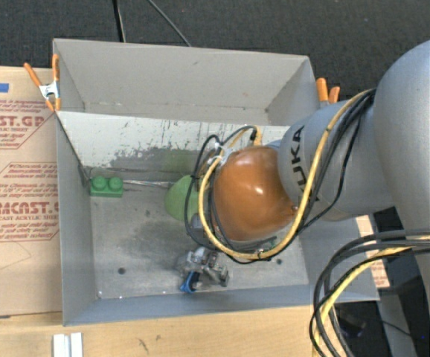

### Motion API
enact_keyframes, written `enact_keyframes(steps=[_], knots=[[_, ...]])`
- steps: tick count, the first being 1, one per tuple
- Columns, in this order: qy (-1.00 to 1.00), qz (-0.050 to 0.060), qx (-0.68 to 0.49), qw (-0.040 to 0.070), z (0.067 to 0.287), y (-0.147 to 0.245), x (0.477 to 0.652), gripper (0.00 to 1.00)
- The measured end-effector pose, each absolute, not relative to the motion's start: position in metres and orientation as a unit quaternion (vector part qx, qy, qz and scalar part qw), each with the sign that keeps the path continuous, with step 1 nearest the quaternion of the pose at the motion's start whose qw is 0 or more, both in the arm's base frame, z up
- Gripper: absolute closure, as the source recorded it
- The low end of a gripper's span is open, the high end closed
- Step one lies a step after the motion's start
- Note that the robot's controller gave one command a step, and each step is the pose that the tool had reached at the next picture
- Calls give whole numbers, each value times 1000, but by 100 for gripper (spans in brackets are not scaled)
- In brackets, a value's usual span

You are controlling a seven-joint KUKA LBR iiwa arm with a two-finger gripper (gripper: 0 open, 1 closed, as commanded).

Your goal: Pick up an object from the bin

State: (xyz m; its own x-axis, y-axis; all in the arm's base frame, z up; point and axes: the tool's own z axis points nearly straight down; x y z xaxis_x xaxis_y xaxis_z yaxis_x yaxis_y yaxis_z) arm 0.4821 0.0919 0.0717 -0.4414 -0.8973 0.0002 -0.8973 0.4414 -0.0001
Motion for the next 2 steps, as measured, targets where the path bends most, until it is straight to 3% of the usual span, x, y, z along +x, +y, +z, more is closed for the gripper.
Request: enact_keyframes(steps=[1,2], knots=[[-903,0,429,-2,101,73,501,100],[-909,1,416,-4,201,69,506,100]])
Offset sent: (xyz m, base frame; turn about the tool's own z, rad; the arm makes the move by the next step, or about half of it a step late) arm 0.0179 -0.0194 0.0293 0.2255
